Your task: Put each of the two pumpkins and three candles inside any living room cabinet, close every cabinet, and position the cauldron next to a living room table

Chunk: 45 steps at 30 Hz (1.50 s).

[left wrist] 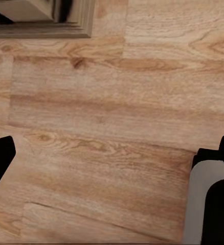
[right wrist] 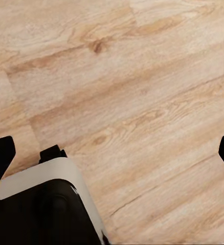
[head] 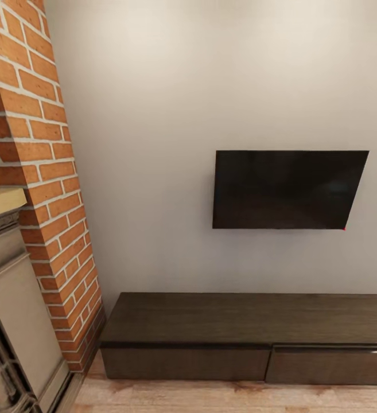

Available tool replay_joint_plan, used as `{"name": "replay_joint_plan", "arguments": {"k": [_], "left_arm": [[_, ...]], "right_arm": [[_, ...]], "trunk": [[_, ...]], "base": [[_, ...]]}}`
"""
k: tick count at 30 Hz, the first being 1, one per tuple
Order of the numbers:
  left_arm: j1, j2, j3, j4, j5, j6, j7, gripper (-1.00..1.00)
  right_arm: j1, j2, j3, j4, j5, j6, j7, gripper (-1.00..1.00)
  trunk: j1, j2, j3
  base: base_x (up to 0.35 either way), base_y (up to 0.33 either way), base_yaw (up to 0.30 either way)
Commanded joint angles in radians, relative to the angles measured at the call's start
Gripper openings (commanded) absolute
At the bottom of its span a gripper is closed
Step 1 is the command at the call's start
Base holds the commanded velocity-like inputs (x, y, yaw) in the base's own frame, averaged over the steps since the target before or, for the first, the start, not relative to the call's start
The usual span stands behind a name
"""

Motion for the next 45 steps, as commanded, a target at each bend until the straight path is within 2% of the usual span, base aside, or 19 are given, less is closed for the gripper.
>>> {"name": "replay_joint_plan", "arguments": {"k": [1, 12, 32, 45], "left_arm": [[0.012, 0.001, -0.009, -0.002, 0.005, -0.015, 0.006, 1.00], [0.085, 0.000, -0.010, -0.002, 0.000, -0.052, 0.005, 1.00], [0.115, -0.008, -0.013, 0.010, -0.002, -0.051, 0.004, 1.00], [0.116, -0.012, -0.012, 0.011, 0.001, -0.051, 0.004, 1.00]], "right_arm": [[0.001, 0.002, 0.009, 0.022, -0.010, -0.011, -0.002, 1.00], [0.032, 0.003, 0.008, 0.072, -0.009, -0.023, -0.002, 1.00], [0.039, -0.004, 0.011, 0.075, 0.004, -0.018, 0.000, 1.00], [0.060, -0.004, 0.011, 0.073, 0.007, -0.019, 0.001, 1.00]], "trunk": [[-0.004, 0.006, 0.001], [-0.046, 0.083, 0.036], [-0.122, 0.222, 0.098], [-0.122, 0.222, 0.098]], "base": [[0.000, 0.000, 0.000], [0.000, 0.000, 0.000], [0.000, 0.000, 0.000], [0.000, 0.000, 0.000]]}}
